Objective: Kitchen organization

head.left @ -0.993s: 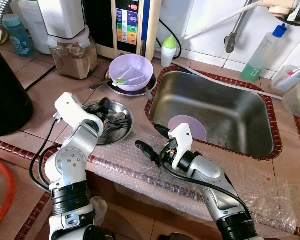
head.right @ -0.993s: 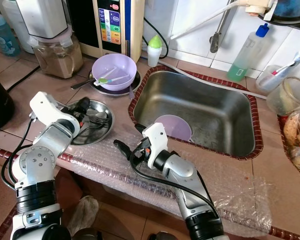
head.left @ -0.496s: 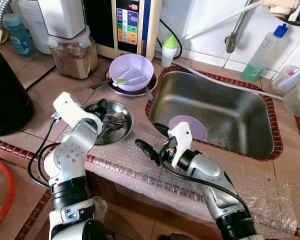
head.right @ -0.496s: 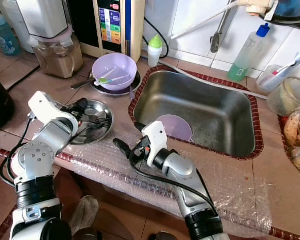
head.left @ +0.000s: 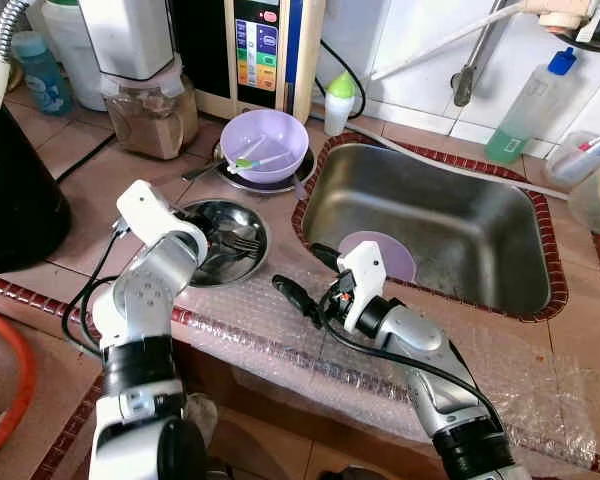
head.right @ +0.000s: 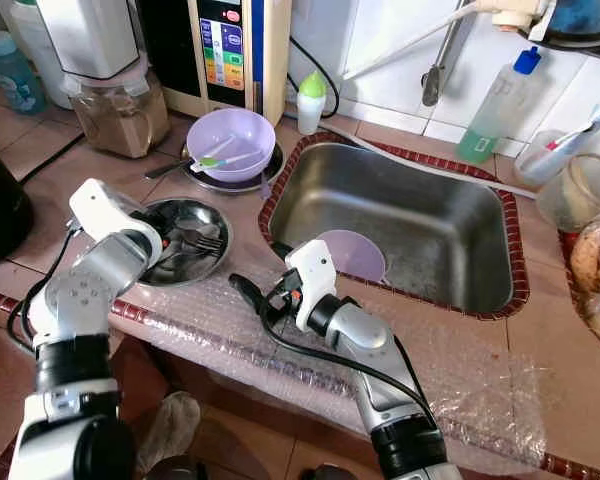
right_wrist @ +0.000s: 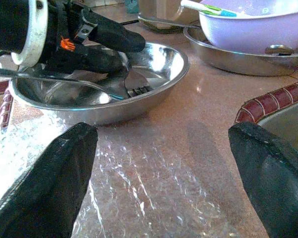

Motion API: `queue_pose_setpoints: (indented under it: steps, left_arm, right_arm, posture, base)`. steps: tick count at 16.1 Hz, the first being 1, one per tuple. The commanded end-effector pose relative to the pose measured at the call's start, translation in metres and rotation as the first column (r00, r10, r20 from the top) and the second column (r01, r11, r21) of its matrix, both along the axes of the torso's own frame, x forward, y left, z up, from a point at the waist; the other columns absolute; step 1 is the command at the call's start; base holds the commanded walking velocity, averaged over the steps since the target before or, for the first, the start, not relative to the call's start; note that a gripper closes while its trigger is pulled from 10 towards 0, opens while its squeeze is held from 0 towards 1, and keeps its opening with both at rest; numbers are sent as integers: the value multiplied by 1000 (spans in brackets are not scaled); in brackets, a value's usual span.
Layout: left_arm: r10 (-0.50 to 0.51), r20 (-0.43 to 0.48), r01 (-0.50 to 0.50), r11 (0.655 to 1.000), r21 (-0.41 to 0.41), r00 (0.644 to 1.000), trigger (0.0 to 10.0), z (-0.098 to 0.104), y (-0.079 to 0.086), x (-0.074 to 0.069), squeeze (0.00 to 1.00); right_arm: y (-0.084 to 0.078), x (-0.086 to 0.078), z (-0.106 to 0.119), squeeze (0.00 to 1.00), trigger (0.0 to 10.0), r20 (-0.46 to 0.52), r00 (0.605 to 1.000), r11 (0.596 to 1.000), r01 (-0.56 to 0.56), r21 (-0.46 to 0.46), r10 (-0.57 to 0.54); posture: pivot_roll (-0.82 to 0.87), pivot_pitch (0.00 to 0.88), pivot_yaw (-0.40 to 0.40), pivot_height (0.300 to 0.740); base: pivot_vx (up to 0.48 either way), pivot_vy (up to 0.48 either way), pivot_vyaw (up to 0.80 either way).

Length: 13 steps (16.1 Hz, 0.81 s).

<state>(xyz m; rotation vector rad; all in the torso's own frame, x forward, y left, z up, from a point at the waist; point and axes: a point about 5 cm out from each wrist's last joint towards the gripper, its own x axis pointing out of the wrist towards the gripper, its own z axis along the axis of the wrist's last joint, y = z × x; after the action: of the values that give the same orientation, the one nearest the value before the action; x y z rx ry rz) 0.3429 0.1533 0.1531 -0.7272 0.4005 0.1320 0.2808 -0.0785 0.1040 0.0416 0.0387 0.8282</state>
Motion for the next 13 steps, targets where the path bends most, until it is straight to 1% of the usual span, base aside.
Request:
queue_pose_setpoints:
  steps: [1,3,5,7,9,13]
  left_arm:
    - [-28,-33,28,1000,11,999,0,-6,-5,2,0]
    - [-23,-41,25,999,49,999,0,-7,-3,5,0]
    - [15,-56,-10,995,95,998,0,-11,5,4,0]
    - [17,-57,-11,995,104,998,0,-12,6,4,0]
    - [-4,-33,8,992,126,999,0,-9,6,3,0]
    - [-1,3,1,991,131,1000,0,-3,6,3,0]
  right_arm:
    - [-3,1,-2,0,10000,-1,1000,1000,10,-11,-10]
    - [-4,1,-2,0,10000,-2,1000,1000,13,-13,-13]
    - [-4,1,-3,0,10000,-2,1000,1000,14,-16,-14]
    - [-4,2,-2,0,10000,-1,1000,1000,14,-16,-14]
    - [-2,4,-2,0,10000,2,1000,1000,10,-15,-10]
    - [-2,5,-1,0,10000,4,1000,1000,12,-15,-12]
  posture:
    - [48,51,-25,740]
    - [46,48,-26,740]
    - [49,45,-28,740]
    - [56,43,-30,740]
    - [59,40,-31,740]
    - [61,39,-34,740]
  base:
    - [0,0,0]
    - [0,0,0]
    - [0,0,0]
    - [0,0,0]
    - [0,0,0]
    - [0,0,0]
